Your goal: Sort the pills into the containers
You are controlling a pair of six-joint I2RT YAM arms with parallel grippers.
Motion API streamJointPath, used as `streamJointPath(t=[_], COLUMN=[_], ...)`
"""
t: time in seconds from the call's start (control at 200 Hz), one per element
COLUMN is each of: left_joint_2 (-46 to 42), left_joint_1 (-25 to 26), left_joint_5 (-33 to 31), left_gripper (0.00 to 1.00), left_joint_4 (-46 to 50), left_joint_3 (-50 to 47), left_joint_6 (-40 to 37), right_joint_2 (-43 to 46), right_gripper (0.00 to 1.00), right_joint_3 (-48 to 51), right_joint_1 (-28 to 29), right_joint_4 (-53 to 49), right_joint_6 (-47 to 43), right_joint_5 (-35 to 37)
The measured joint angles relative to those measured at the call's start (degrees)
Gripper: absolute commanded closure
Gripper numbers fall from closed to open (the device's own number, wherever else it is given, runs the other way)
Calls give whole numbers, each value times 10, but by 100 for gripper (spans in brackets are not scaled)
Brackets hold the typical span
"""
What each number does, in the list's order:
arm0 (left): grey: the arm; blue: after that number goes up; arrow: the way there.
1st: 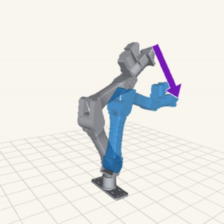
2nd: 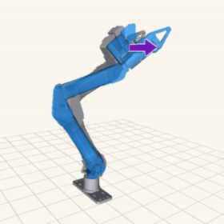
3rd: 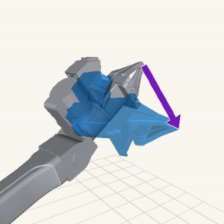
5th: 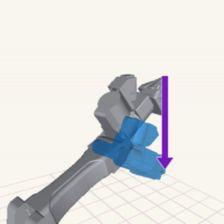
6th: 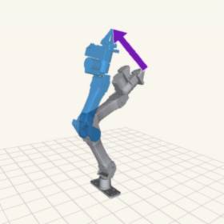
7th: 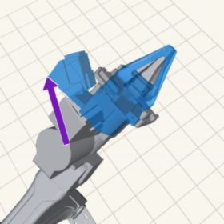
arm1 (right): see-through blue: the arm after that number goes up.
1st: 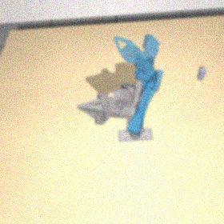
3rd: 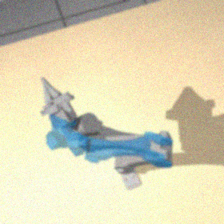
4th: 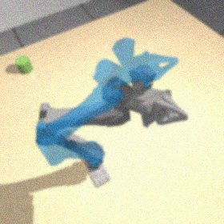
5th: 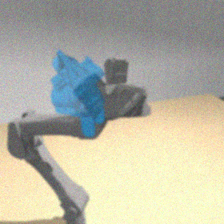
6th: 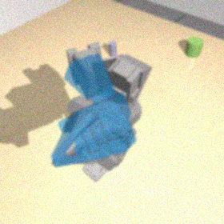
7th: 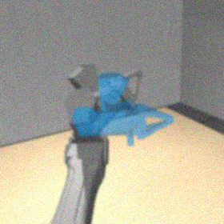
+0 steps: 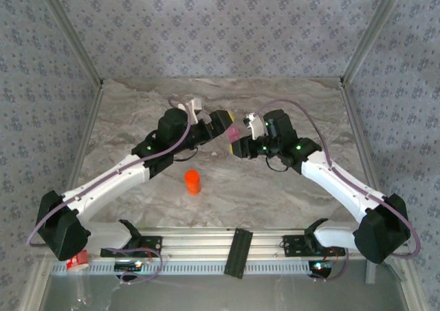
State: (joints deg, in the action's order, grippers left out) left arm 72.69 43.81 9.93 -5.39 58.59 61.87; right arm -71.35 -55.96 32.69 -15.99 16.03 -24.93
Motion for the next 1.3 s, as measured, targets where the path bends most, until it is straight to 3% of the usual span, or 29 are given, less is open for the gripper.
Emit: streamJointPath(t=[0.46, 1.299], left_joint_2=[23, 67], left_joint_1=[21, 28], left_joint_5=[9, 13], left_gripper=[2, 1], left_joint_4=[-47, -66], left_joint_3=[0, 9], left_joint_6=[43, 49], right_joint_2=[0, 0], right_gripper=[76, 77], right_joint_3=[7, 34], right_joint_1=[-10, -23], right_joint_4=[10, 38], right_joint_6=[7, 28], right_joint_5=[0, 0])
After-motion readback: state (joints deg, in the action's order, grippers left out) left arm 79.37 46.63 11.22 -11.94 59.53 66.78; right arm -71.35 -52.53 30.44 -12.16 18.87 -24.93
